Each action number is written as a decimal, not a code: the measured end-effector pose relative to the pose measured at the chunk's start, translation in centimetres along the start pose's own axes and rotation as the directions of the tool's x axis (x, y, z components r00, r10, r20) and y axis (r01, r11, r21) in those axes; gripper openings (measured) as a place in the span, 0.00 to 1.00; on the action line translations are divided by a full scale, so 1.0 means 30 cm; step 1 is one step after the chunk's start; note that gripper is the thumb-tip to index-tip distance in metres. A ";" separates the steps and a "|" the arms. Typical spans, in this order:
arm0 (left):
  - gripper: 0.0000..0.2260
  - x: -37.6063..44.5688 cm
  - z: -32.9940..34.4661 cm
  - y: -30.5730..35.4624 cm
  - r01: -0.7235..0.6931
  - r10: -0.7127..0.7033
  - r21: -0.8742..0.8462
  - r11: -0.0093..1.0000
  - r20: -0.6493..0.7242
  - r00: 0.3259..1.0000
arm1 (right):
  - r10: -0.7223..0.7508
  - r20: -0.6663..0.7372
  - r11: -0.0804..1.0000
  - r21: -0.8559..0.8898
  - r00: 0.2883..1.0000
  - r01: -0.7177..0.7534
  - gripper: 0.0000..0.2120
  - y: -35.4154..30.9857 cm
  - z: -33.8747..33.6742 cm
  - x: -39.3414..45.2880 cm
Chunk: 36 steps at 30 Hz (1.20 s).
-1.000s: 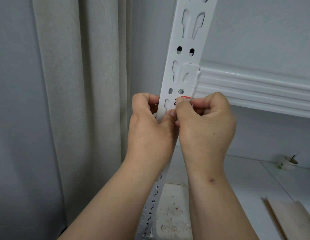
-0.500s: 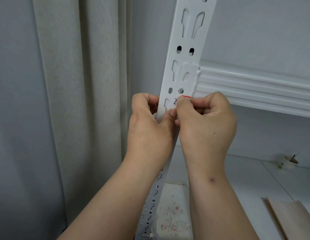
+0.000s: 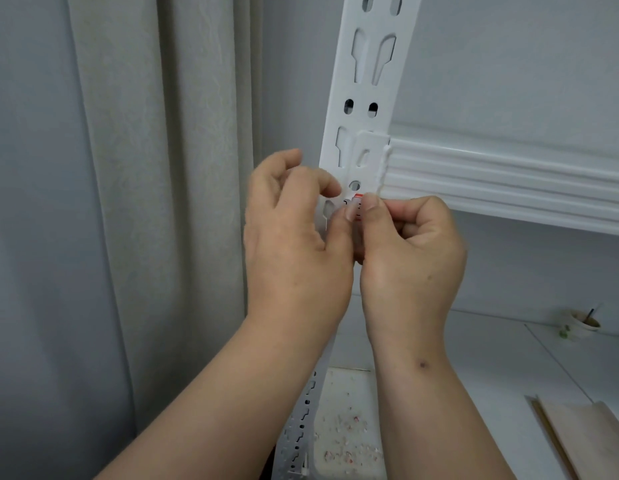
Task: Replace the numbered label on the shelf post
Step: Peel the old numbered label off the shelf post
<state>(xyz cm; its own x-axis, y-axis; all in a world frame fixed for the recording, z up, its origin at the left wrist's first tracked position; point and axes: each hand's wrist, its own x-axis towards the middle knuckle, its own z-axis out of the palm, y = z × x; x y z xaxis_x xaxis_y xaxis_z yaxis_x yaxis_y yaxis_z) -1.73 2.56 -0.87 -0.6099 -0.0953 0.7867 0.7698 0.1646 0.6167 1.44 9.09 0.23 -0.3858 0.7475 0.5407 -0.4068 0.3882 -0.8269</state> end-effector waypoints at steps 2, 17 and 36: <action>0.05 0.020 0.008 -0.006 -0.055 0.055 0.042 0.998 0.007 0.998 | 0.008 0.008 1.000 0.011 1.000 -0.008 0.09 -0.001 -0.002 -0.002; 0.02 0.043 0.037 -0.041 -0.196 0.206 0.233 0.953 -0.016 0.978 | -0.011 0.082 0.992 0.125 0.997 0.001 0.05 0.004 -0.039 -0.018; 0.05 -0.003 0.009 -0.049 -0.175 0.196 0.196 0.965 -0.095 0.976 | -0.022 0.103 0.991 0.133 0.994 0.008 0.05 0.018 -0.038 -0.024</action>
<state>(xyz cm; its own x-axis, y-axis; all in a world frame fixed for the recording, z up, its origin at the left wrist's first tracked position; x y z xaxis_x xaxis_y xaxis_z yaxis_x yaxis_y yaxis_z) -2.86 2.59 -1.86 -0.4262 -0.1543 0.8914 0.8124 0.3682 0.4522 2.44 9.38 -0.78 -0.4603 0.6789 0.5721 -0.5165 0.3194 -0.7945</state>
